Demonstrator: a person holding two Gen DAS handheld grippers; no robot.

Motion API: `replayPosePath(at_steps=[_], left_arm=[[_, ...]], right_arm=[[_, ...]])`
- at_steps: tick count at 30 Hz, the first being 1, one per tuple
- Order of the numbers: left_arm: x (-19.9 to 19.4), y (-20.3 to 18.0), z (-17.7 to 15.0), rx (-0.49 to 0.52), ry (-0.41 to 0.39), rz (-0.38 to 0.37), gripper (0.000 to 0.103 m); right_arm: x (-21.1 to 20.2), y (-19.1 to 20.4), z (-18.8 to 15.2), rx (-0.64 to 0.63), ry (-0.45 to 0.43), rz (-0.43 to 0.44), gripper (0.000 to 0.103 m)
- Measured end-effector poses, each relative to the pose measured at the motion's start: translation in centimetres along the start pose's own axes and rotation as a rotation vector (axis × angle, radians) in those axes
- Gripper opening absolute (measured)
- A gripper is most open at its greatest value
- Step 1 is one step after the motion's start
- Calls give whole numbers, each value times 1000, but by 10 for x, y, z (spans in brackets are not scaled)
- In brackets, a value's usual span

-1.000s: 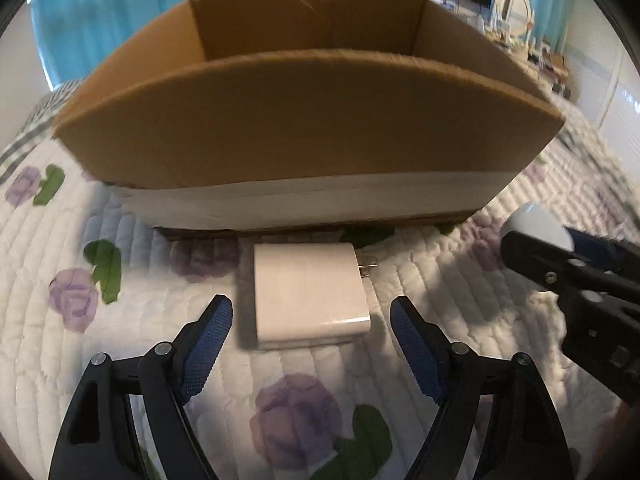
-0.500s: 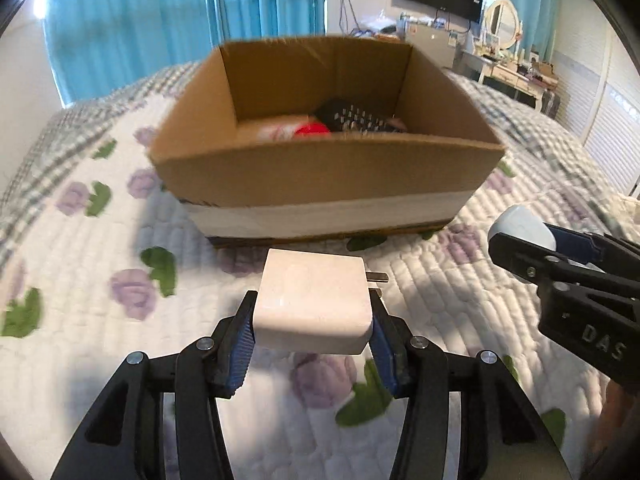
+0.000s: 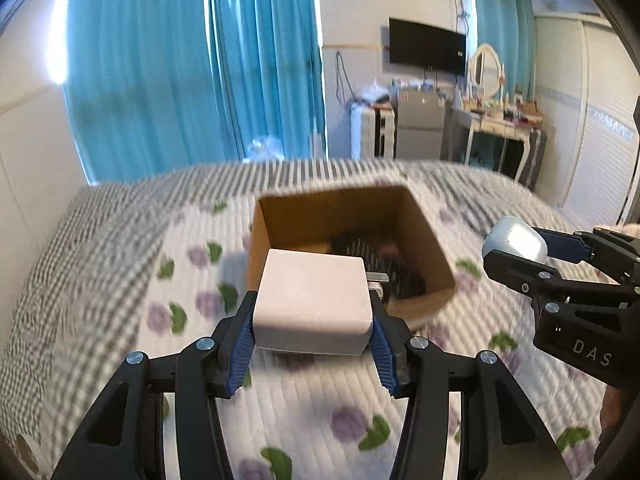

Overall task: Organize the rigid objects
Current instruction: 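Lower the plug and earbud case into the box and open both tools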

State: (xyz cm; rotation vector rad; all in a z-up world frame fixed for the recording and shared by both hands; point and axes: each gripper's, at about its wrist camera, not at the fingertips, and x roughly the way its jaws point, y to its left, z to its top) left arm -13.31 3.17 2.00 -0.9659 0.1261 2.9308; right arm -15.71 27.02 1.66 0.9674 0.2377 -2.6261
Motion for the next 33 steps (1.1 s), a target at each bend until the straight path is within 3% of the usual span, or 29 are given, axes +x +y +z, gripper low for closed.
replayPosePath(at_steps=[7,16,23,33], left_arm=[[24,9,44,-3,-42,25,52],[91,11,57,-20,-1,39,52],[154,4,54,-9,95,26,52],[181,16,42,-49,155,16,53]], right_arm=[[-1,-2,53,-9,-70,46,53],[58,0,91,-26,-56,70,53],[105,-2,97,-37,-31,76,53],[154,-14,83,-21,11,101,53]])
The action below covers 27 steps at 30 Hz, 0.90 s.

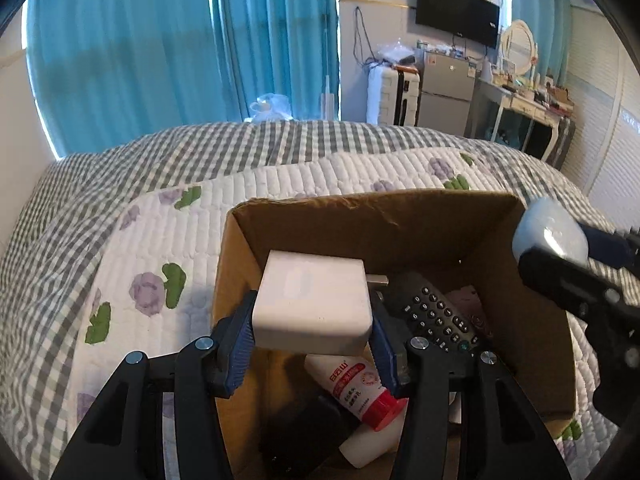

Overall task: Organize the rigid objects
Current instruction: 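Lower the plug and earbud case into the box and open both tools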

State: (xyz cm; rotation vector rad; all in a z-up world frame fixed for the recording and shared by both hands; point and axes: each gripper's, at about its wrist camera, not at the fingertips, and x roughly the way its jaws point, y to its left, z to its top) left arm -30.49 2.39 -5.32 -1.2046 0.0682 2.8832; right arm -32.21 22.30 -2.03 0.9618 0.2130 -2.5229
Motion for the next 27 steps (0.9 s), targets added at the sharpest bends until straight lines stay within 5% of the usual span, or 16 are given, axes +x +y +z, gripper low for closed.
replayPosePath(at_steps=[13,23,27], left_arm=[[-42,18,19,38,-94,39,54],[-43,47,17,27,-132,83,54],[-48,53,14,5,-142,73,54]], right_arm=[[4,13,1,-2,29,1,53],[62,33,15,26,108,50,54],[68,35,17,61,101,46,70]])
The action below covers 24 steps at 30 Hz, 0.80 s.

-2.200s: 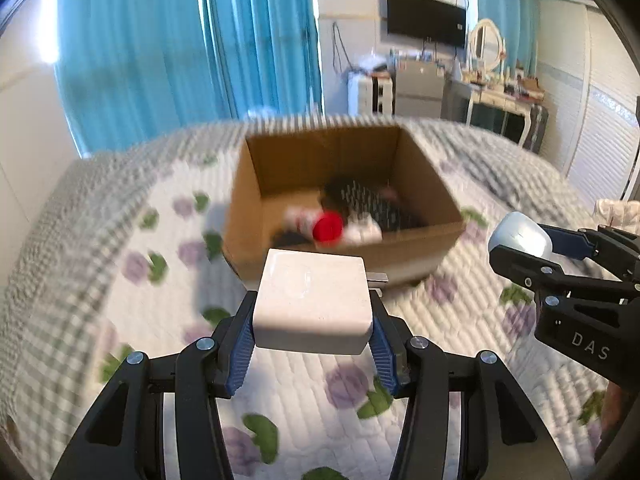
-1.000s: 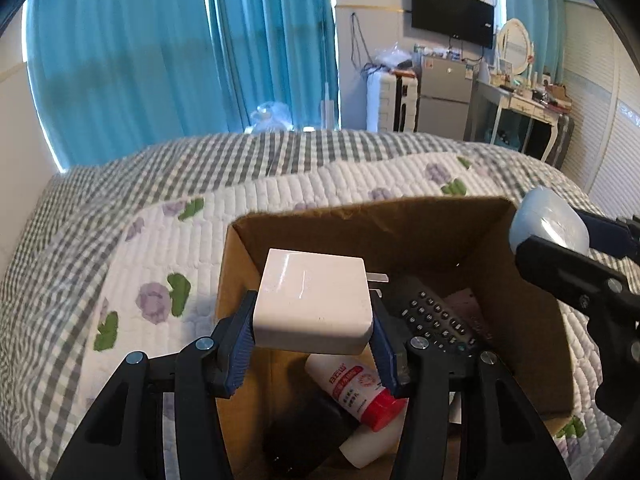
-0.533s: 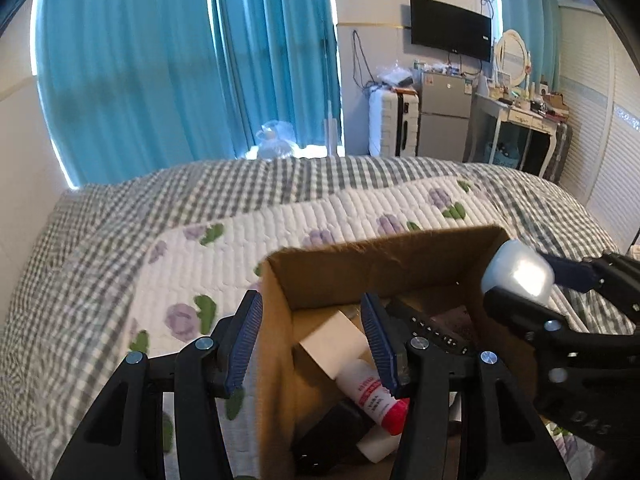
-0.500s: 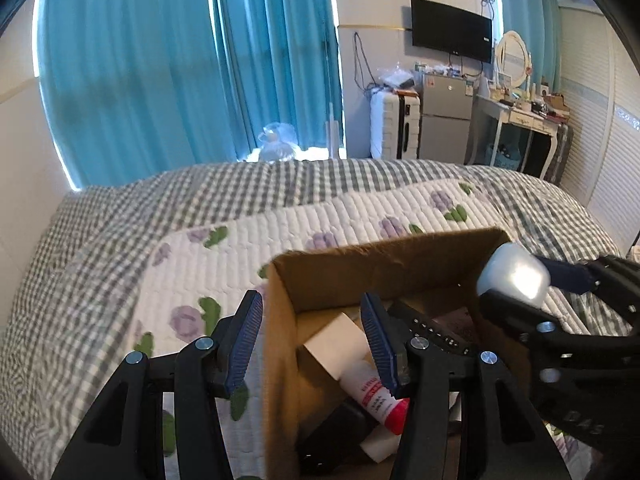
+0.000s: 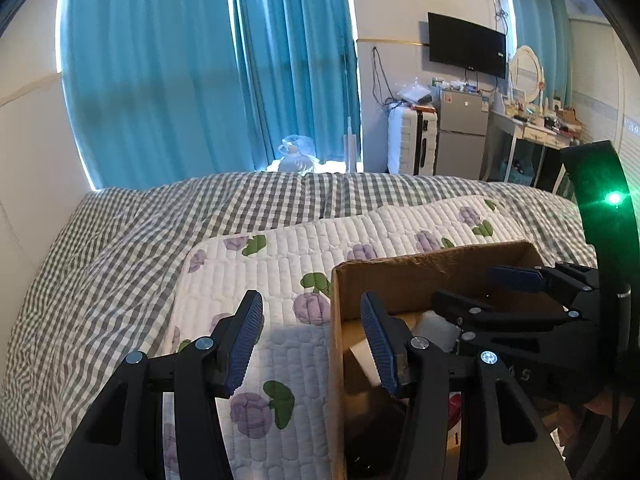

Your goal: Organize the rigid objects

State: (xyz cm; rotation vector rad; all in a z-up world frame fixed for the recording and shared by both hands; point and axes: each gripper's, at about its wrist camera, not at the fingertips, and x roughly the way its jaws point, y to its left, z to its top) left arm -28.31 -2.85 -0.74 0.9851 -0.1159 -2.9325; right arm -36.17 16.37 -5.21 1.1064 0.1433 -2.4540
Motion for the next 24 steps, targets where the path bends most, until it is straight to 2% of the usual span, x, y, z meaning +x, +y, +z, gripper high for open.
replayPosePath(at_steps=[6,12,16,17,20,24], left_arm=[[-36,0,-2,-7,-21,-8,54],[-113,-8,8,-7,-121,-37,54],[-169,-9,14,-9,-195,-54,71],[-185,-10,14,-8,-223,-55,73],[-220,-11,13,1,-279,-47,84],[-253,-11,3,-3,-337,-54,86]], right_arm=[[-34,-8,-2,25,-16,-51,70],[-125,-9,-7,13,-95,-151,70],[-202,2,-12,-15,-179,-195,70],[-221,6,-15,-23,-200,-205,71],[-271,16,-25,-44,-257,-237,81],[-315,24,-42,-24,-315,-249,97]])
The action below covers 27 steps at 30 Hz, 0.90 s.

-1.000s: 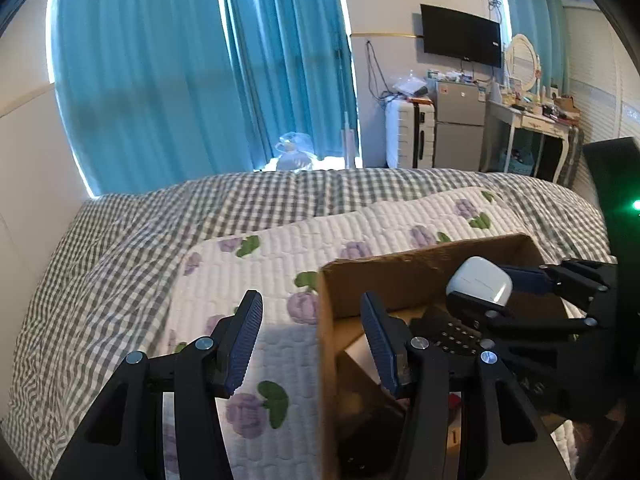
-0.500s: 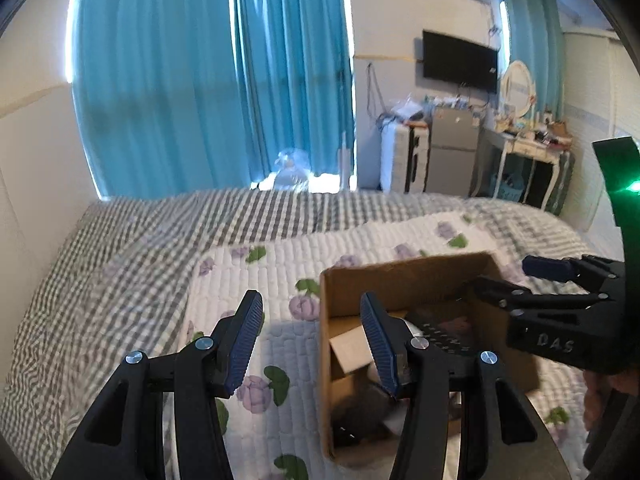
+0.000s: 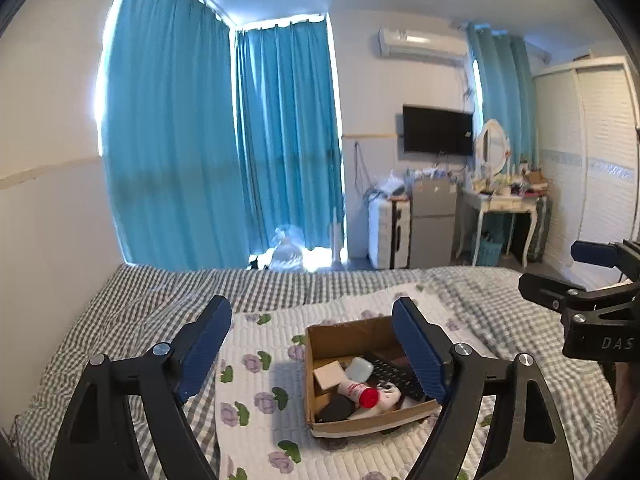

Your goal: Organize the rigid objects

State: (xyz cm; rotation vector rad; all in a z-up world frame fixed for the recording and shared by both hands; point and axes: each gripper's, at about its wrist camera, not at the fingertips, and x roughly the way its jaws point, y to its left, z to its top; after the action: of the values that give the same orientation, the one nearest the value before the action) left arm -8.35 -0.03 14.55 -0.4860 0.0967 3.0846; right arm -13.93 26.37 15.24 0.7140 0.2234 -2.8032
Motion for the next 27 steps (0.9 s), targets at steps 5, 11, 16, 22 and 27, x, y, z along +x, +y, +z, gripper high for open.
replayPosePath(at_steps=[5,11,16,22,27], left_arm=[[-30,4,-13,-29,-70,11,90],[-36,10,-42,-77,-94,87,93],[-22,0,-80,-23,-67,178,93],[-5,-2,-121,-37,-57,160,93],[12,-4,-138,-36,-28,139,93]], right_arm=[[-38,2,-21,-12,-57,-52,103],[-53,3,-58,6,-153,-58,103],[-42,11,-91,-12,-229,-90,103],[-15,7,-126,29,-245,-71,103],[14,5,-150,37,-232,-47,103]])
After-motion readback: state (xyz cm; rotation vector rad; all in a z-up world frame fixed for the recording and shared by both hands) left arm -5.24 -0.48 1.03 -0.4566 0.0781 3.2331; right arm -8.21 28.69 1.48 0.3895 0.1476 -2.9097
